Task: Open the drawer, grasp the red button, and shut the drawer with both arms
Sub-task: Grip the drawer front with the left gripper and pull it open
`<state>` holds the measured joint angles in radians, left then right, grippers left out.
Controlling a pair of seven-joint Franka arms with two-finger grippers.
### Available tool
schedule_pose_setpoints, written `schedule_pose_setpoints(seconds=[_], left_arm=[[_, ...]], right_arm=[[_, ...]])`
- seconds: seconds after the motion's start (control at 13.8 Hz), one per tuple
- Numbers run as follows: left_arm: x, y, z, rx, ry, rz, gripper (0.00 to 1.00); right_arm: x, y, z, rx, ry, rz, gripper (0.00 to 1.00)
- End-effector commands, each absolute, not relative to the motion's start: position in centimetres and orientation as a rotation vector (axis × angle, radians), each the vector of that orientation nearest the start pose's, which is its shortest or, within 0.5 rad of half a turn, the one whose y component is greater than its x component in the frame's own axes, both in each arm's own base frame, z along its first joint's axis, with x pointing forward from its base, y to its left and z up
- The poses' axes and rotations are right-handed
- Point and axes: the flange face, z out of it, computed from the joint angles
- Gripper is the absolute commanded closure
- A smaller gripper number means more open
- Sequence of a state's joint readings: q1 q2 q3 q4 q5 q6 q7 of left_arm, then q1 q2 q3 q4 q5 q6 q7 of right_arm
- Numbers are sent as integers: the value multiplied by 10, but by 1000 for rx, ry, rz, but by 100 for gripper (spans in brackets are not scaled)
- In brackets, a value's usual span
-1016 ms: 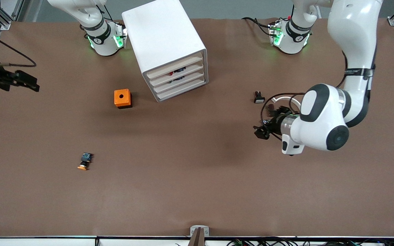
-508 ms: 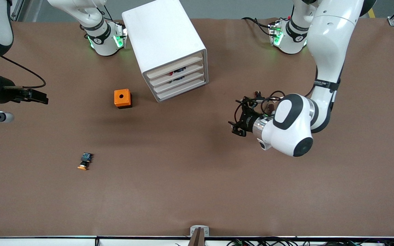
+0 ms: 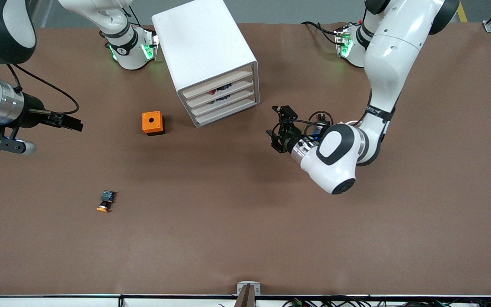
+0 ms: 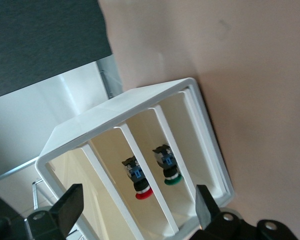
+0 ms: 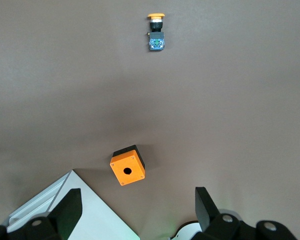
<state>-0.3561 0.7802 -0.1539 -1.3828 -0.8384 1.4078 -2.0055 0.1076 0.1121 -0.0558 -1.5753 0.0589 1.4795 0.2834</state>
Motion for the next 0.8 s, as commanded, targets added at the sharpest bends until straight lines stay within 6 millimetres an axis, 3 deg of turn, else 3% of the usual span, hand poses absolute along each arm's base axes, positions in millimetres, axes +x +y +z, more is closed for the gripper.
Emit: schedule_pose_setpoints(seconds=[0.0,0.22,0.36,0.73], left_arm=[[534,-403,246,1835,2299,-2036,17],[520,-421,224,1740,2382,-2147,26],[508,-432,208,1705,2419,-2207,31],[486,-458,195,1663,2444,-2301,47]], right_arm=[[573,38,556,-3069,398,341,0],[572,41,556,-3064,483,346,0],[570,57,556,-3065,537,353,0],[567,87,557,-3062,607,341,0]])
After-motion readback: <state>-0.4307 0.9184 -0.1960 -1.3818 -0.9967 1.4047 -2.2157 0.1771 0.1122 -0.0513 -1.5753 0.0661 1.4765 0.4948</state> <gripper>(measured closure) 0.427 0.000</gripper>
